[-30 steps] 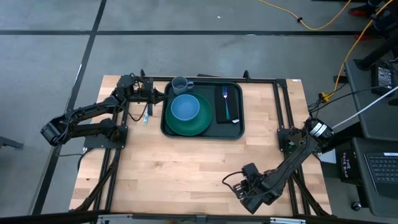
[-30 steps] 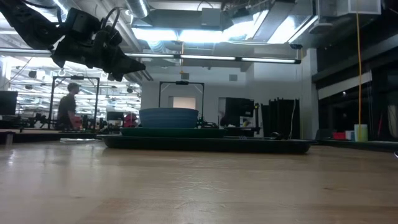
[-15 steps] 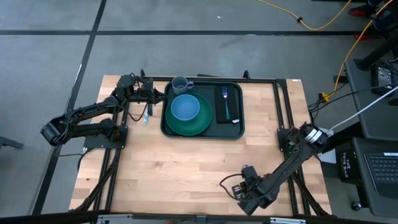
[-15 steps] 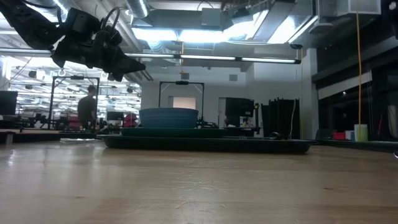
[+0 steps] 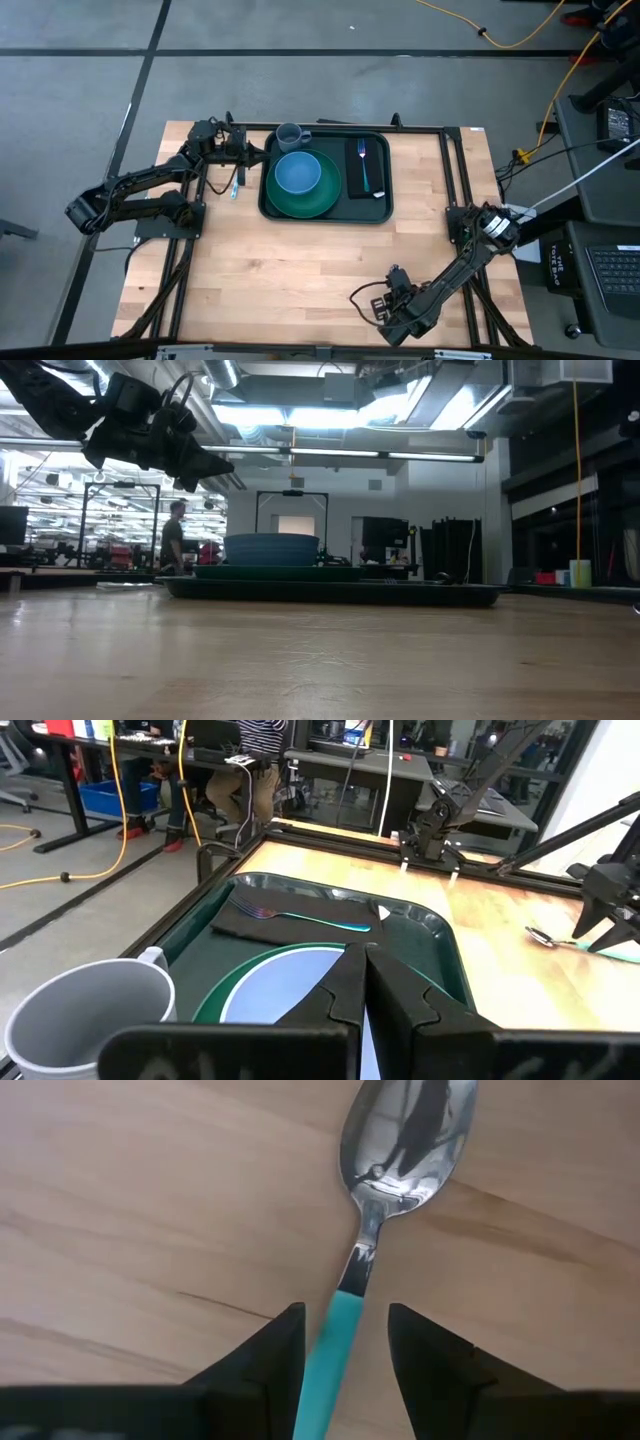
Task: Set up tray
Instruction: Put the green spoon on the black table napkin beside the blue fork on the black tray
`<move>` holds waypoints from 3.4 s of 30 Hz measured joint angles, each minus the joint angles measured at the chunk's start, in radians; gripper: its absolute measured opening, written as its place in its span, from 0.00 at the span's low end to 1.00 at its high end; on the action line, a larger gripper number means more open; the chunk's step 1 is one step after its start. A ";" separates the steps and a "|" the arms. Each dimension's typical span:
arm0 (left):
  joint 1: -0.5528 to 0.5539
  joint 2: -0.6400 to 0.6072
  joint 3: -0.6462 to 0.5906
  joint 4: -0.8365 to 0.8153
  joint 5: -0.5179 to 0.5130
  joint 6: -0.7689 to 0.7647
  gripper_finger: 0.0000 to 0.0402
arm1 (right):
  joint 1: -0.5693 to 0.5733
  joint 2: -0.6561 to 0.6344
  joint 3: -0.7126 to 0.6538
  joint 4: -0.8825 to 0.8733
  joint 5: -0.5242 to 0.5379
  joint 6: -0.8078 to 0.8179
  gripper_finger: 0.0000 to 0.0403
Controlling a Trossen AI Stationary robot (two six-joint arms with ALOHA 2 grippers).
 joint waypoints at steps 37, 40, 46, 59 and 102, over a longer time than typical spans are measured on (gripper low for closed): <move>0.000 0.000 0.000 0.000 0.000 0.002 0.01 | -0.048 0.013 -0.003 0.036 -0.039 -0.037 0.11; 0.000 0.000 0.000 0.000 0.000 0.002 0.01 | -0.063 -0.018 -0.004 0.017 -0.030 -0.079 0.11; 0.000 0.000 0.000 0.000 0.000 0.002 0.01 | -0.105 -0.069 -0.002 -0.012 -0.020 -0.189 0.11; 0.000 0.000 0.000 0.000 0.000 -0.014 0.01 | -0.249 -0.190 -0.001 -0.019 0.114 -0.586 0.11; 0.039 -0.163 -0.189 0.392 0.168 -0.181 0.01 | -0.735 -0.345 -0.155 0.392 0.362 -1.177 0.11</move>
